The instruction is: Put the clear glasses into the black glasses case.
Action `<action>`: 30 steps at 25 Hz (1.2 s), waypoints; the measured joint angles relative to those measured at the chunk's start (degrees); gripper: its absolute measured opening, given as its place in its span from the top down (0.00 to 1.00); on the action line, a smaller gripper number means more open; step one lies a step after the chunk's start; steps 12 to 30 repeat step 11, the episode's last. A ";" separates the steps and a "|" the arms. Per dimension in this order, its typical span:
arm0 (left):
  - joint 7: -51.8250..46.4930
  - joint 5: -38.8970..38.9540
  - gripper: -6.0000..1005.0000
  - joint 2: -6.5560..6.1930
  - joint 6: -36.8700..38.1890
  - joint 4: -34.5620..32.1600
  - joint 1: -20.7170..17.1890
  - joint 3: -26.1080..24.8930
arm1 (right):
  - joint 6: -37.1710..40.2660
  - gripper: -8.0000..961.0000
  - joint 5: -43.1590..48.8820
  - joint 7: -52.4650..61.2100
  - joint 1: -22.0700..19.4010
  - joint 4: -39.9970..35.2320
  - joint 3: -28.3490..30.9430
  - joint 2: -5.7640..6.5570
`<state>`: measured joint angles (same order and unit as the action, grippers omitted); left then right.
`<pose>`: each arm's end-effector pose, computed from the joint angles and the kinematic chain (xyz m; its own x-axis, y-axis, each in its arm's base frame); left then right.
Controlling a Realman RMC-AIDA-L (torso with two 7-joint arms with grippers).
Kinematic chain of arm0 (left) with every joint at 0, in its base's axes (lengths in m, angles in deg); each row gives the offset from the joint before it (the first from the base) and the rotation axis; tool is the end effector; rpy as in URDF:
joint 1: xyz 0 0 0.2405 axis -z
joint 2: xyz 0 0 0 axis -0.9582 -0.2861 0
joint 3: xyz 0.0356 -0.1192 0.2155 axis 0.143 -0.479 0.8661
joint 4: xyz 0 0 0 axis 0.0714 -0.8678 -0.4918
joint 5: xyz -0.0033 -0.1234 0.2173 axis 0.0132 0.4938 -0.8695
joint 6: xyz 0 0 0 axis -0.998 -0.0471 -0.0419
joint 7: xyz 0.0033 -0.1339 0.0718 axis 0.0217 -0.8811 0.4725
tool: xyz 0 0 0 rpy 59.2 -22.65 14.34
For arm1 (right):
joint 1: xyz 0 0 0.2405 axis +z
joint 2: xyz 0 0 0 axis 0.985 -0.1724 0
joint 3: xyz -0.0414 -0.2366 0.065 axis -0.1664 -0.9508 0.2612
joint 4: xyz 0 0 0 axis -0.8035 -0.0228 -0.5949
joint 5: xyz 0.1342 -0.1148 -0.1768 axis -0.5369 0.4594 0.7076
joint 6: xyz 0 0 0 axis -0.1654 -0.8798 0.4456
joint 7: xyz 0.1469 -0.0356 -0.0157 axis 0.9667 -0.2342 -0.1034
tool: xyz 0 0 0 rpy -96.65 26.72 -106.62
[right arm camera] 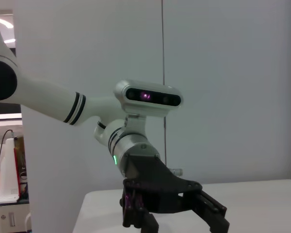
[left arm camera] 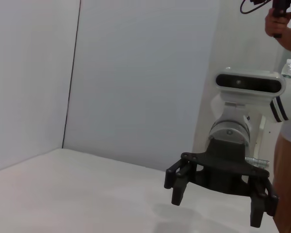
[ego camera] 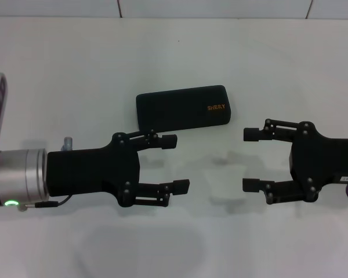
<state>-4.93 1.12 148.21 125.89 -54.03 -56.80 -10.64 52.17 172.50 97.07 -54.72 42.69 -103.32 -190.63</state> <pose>-0.2533 0.3007 -0.0260 0.7751 0.1892 0.6028 0.2580 -0.9657 -0.0287 0.2354 0.3252 -0.0147 0.7901 0.0244 -0.6125 -0.0420 -0.9947 -0.0938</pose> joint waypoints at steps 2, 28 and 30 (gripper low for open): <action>-0.45 -0.05 0.12 -0.10 0.02 0.00 -0.04 0.00 | -0.01 0.14 0.01 -0.01 -0.01 0.04 -0.01 -0.03; -0.33 -0.06 0.12 -0.18 0.12 -0.02 -0.68 0.00 | -0.03 0.15 -0.34 -0.01 0.04 0.11 -0.32 -0.15; -0.33 -0.06 0.12 -0.18 0.12 -0.02 -0.68 0.00 | -0.03 0.15 -0.34 -0.01 0.04 0.11 -0.32 -0.15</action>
